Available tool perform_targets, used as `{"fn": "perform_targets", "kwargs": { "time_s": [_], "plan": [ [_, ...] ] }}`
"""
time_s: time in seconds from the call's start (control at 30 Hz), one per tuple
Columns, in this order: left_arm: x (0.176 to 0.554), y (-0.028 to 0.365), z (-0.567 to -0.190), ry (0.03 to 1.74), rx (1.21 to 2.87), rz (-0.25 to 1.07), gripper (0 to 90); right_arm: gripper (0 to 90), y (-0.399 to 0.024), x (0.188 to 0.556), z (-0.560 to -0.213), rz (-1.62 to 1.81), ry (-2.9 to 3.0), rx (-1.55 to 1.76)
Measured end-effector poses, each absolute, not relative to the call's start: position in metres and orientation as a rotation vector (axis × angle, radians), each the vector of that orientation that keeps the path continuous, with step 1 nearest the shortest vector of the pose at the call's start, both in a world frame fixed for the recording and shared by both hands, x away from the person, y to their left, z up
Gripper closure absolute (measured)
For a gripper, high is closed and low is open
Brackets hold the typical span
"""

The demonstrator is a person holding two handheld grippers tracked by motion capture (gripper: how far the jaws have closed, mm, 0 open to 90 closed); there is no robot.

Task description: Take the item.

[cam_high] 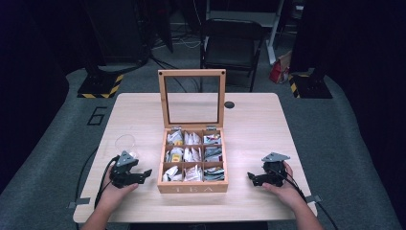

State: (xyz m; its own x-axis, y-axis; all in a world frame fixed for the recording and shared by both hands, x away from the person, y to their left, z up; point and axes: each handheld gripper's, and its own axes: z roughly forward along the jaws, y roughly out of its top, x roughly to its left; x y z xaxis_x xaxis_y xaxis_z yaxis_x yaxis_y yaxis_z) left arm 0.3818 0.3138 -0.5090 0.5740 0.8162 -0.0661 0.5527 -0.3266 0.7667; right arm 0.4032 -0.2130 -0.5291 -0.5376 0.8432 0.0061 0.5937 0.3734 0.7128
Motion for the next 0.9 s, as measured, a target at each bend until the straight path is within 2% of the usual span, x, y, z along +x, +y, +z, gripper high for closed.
{"fn": "perform_targets", "kwargs": {
  "time_s": [0.3, 0.9],
  "plan": [
    [0.376, 0.311, -0.499, 1.096, 2.029, 0.385, 32.6, 0.0, -0.213, 0.403, -0.529, 0.959, 2.280, 1.253],
    [0.383, 0.308, -0.471, 1.093, 1.996, 0.361, 33.5, 0.0, -0.213, 0.403, -0.529, 0.959, 2.280, 1.252]
  ]
}}
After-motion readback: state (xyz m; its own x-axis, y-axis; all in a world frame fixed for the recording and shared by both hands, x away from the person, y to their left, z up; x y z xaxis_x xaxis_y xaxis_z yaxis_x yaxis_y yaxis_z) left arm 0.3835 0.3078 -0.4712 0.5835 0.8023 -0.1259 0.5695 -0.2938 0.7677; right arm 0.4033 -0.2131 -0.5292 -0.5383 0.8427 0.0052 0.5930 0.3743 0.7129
